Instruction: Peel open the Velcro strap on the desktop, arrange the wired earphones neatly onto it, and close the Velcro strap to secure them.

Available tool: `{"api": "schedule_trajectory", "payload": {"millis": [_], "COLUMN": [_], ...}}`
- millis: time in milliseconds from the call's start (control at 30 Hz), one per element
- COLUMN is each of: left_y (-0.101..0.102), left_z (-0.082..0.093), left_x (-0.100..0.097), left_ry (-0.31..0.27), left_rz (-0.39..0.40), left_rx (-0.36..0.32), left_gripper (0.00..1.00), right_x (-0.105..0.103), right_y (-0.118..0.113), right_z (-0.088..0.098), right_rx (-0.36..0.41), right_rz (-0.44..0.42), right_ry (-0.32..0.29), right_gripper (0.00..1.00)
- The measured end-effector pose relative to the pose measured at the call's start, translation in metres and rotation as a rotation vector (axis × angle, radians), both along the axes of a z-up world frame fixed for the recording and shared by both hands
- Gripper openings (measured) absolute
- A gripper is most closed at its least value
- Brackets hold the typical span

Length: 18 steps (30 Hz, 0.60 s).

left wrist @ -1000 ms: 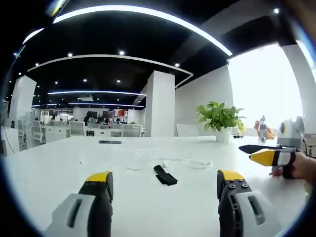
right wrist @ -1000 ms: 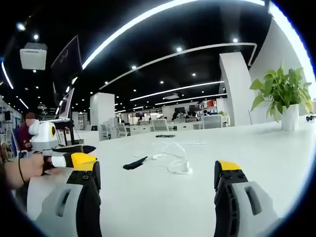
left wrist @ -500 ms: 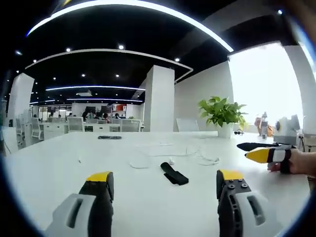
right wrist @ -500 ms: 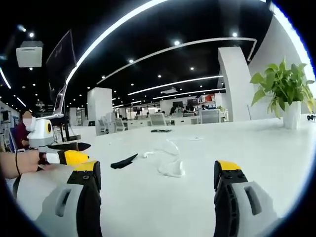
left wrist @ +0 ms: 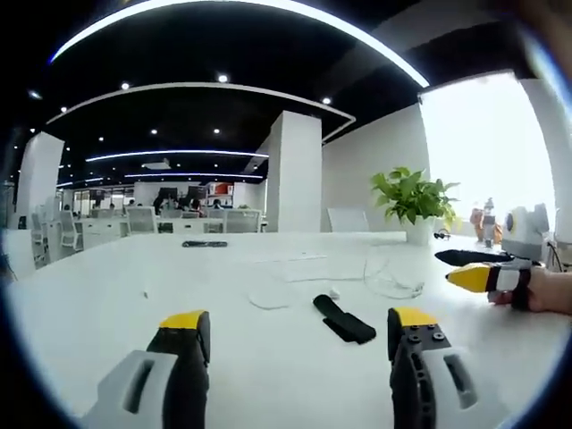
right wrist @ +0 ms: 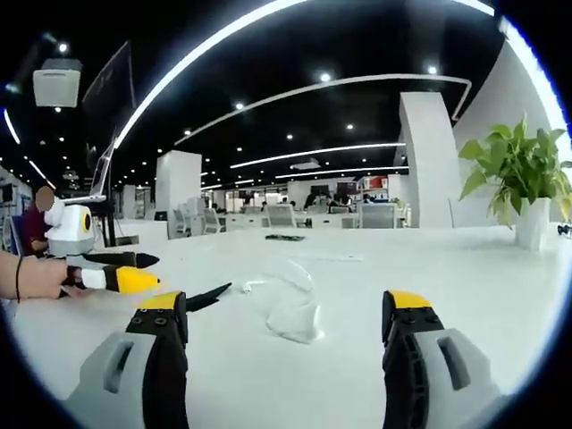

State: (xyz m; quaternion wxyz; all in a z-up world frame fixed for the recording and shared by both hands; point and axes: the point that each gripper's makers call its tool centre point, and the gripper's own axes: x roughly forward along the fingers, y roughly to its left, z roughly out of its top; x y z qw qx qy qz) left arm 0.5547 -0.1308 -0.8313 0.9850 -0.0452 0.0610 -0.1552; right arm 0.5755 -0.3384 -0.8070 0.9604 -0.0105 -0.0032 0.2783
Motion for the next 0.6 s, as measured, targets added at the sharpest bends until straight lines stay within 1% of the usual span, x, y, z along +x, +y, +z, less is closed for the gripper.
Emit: {"api": "schedule_trajectory", "payload": {"millis": [167, 267, 533, 600], "left_y": [0.004, 0.007, 0.016, 0.017], "left_z": [-0.005, -0.006, -0.006, -0.006], "left_x": [0.014, 0.022, 0.039, 0.043], "left_ry": [0.011, 0.011, 0.001, -0.005], "left_rz": [0.017, 0.027, 0.044, 0.045], "left_rx": [0.041, 0.055, 0.083, 0.100], "left_gripper": [0.83, 0.83, 0.83, 0.82], "right_x": [0.011, 0.017, 0.033, 0.036], "right_y": [0.001, 0.003, 0.013, 0.015], "right_z": [-0.001, -0.002, -0.007, -0.007], "right_rx": [-0.010, -0.030, -0.082, -0.092], "right_rz": [-0.012, -0.019, -0.016, -0.015], "right_ry": [-0.004, -0.003, -0.005, -0.008], "right_gripper": [0.91, 0.91, 0.90, 0.90]}}
